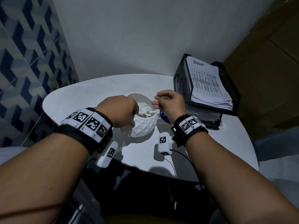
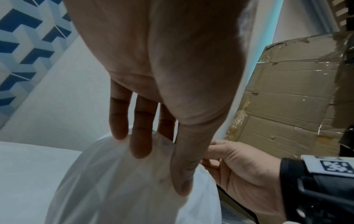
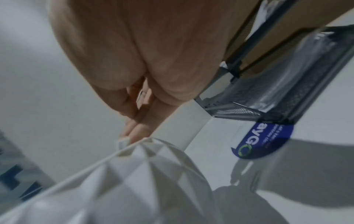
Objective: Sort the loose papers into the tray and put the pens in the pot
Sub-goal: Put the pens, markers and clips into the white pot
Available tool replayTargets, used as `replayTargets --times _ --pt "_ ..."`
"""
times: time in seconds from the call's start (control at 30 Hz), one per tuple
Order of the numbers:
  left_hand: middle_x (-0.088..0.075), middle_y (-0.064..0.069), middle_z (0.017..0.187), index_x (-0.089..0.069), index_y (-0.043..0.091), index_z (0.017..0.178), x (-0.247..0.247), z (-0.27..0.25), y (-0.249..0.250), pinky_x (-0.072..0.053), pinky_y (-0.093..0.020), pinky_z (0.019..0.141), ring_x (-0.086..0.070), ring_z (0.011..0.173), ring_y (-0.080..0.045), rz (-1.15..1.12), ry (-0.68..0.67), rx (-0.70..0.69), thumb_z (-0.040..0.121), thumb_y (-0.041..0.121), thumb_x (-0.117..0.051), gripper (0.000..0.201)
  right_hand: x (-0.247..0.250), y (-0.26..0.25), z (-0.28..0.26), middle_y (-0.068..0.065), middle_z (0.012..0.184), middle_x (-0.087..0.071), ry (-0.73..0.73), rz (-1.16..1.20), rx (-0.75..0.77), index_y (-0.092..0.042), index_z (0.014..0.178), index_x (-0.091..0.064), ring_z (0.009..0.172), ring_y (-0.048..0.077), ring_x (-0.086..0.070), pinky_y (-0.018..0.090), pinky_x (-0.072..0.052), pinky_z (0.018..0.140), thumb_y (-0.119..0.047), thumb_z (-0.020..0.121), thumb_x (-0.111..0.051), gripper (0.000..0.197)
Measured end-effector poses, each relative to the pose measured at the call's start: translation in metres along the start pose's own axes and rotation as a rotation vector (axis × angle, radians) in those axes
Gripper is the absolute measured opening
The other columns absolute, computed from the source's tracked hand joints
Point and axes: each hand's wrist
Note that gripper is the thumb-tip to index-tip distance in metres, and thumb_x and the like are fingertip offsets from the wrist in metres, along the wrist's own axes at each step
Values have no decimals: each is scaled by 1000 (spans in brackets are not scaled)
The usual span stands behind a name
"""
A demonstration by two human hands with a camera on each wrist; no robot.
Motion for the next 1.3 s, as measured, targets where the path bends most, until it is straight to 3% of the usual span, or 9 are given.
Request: replayTargets --times 0.13,0.3,0.37,0.47,0.6,0.77,0.93,1.07,1.3 --pt "-72 10 92 -74 32 106 2 5 -9 -57 -33 76 -65 88 -20 -33 20 21 72 38 -83 36 15 41 31 11 78 -72 145 -274 -109 -12 79 -72 66 21 -70 38 -63 74 8 89 -61 26" --pt "-71 7 97 -73 33 109 7 7 -28 -52 -31 74 -63 89 -21 -48 30 69 72 39 -84 38 23 90 24 7 122 -70 -250 -972 -180 -7 120 -70 116 22 -67 21 -52 85 3 94 -55 31" --pt "-71 7 98 -74 32 108 9 6 -34 -53 -31 76 -63 91 -21 -54 37 85 72 41 -85 38 20 100 15 15 120 -70 -307 -1154 -117 -4 116 -69 112 32 -66 32 -55 88 3 90 -52 32" --pt "-71 7 100 -74 32 108 8 8 -39 -51 -31 75 -63 91 -20 -57 46 102 73 42 -85 38 19 112 3 12 112 -72 -302 -1232 -44 -11 109 -75 106 31 -68 28 -51 83 0 87 -56 31" --pt "-70 8 98 -74 33 108 7 9 -40 -48 -30 72 -62 91 -20 -56 40 104 73 41 -86 38 23 116 -16 7 115 -73 -331 -1233 -16 -18 111 -78 107 28 -68 29 -53 94 1 85 -58 37" --pt "-68 6 98 -73 34 111 4 9 -29 -47 -29 71 -61 90 -20 -14 0 75 76 39 -84 38 31 114 -50 6 82 -70 -179 -1029 -172 -19 82 -67 66 25 -67 24 -52 52 1 82 -49 27" --pt "-73 4 100 -75 33 108 -8 5 1 -52 -30 73 -66 92 -22 69 -53 -13 78 38 -81 31 44 94 -60 2 73 -71 -19 -701 -277 -8 78 -75 62 12 -67 14 -48 49 4 85 -60 21" --pt "-72 3 94 -76 31 105 -16 -4 28 -52 -30 67 -66 85 -22 125 -74 -113 79 33 -78 26 51 44 -56 5 71 -69 217 -286 -184 -10 84 -75 61 17 -64 23 -54 50 6 85 -63 20" --pt "-72 7 97 -72 32 102 -19 -21 58 -57 -36 75 -67 91 -22 90 -26 -202 75 43 -76 30 66 -16 -65 -7 74 -72 -145 -527 56 -16 96 -80 64 0 -65 18 -57 74 -2 81 -81 20"
Point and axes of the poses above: each hand's wrist, its own z-axis towards the middle knuckle, its own x-axis out of the back of the hand, y = z × x
